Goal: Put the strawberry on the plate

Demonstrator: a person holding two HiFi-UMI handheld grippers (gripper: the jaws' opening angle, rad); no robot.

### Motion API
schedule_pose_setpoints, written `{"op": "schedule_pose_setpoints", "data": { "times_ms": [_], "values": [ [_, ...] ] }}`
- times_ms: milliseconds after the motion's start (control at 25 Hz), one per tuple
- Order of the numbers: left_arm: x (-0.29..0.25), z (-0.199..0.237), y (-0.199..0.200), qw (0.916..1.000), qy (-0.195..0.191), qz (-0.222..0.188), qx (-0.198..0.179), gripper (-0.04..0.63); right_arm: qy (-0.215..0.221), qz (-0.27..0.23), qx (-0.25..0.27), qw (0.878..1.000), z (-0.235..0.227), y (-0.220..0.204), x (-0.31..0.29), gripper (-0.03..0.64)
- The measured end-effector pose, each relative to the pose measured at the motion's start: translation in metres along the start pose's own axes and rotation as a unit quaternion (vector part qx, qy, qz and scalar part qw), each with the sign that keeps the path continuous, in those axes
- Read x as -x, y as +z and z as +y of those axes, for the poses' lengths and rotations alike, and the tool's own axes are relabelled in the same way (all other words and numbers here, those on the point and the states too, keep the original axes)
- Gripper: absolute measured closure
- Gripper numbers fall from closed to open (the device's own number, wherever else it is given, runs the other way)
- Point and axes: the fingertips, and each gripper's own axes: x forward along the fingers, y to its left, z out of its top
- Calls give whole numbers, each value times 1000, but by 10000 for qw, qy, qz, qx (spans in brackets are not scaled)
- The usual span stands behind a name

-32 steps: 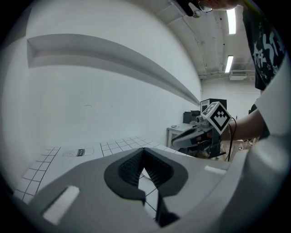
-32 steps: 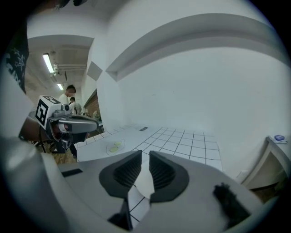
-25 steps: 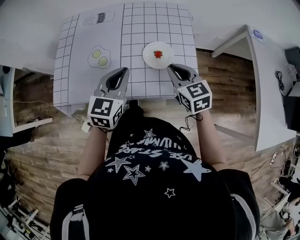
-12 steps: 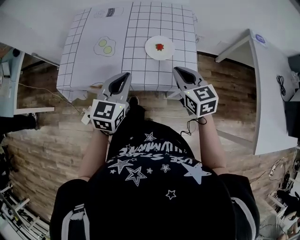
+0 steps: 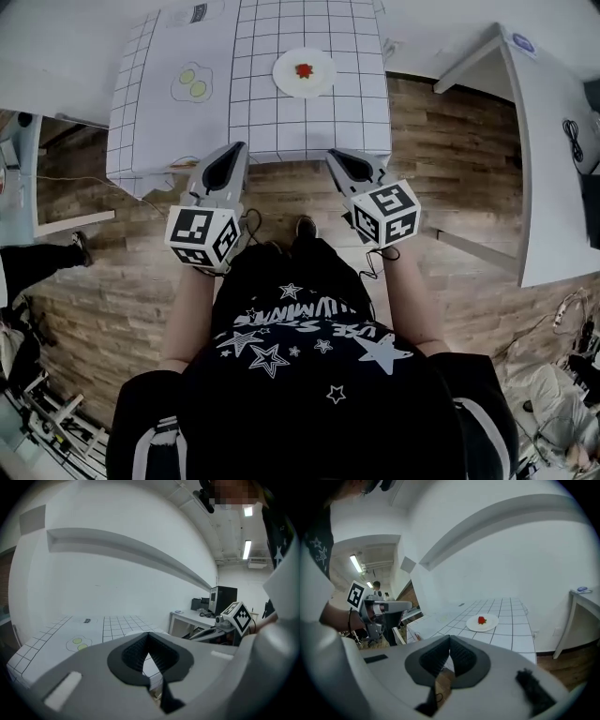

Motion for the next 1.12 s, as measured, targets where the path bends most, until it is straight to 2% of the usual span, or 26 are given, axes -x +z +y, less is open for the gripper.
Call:
{"op": "schedule_pose_setpoints", "data": {
  "times_ms": [160,400,760,1120],
  "values": [
    [2,-5,-2,10000,-75,29,-9,586,-98,62,-214,9997,-1,-11,7,603],
    [26,-2,-4,9999,-85,-100,6,586,-144,56,-211,9997,16,-10,7,603],
    [100,3,-26,9994,-74,-262,204,586,-81,65,192,9998,90,-7,9,603],
    [177,6,-41,9985,-140,-493,195,586,-140,-8,621,9980,171,-10,19,603]
  ]
}}
